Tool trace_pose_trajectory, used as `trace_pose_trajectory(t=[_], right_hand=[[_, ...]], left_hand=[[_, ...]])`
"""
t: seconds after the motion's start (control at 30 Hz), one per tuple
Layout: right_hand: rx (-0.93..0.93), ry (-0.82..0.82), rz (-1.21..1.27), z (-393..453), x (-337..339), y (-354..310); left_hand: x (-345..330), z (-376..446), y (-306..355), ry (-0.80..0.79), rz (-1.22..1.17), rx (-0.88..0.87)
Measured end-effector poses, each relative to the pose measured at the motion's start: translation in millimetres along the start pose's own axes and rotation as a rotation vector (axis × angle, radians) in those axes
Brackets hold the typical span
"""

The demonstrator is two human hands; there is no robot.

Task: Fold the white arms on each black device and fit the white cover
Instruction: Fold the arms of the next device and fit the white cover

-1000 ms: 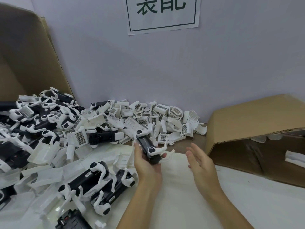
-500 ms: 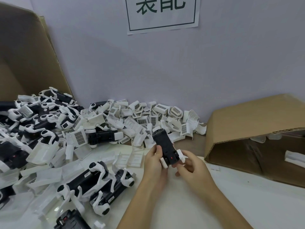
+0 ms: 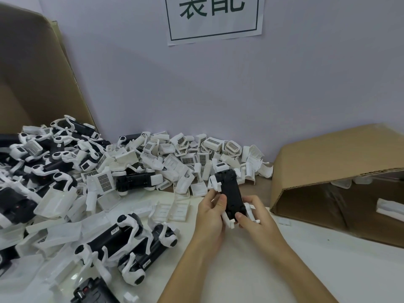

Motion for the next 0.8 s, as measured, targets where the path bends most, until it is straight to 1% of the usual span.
trace_pose_trajectory(t=[0.2,0.37,0.57,0.8], right_hand=[[-0.02,-0.006,0.0,-1.5,-0.4,-2.0],[-0.028,0.026,-0.038,-1.4,-1.9,-1.6],[0.024,0.063,-0.06,-4.7,-2.9,-4.0],[-0.019,0.024,-0.013,-2.9,-2.6,-4.0]], left_hand=[[2.5,-0.4,2.2,-0.005,-0.006,0.002],[0.6,0.2,-0.6,-0.032,0.023,-0.005],[1.2,2.2,-1.8,-0.068,0.047,-0.04],[1.8,2.8,-3.2,-0.066,0.029,-0.027]])
Point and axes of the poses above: each hand's wrist, its own z-axis towards the middle knuckle, its own x-axis out of the back of the hand, y = z × x, the point moved 2 cm from there along z, towards the middle knuckle, and after that the axes turned 4 degrees about -z, right-handed, at the moved point
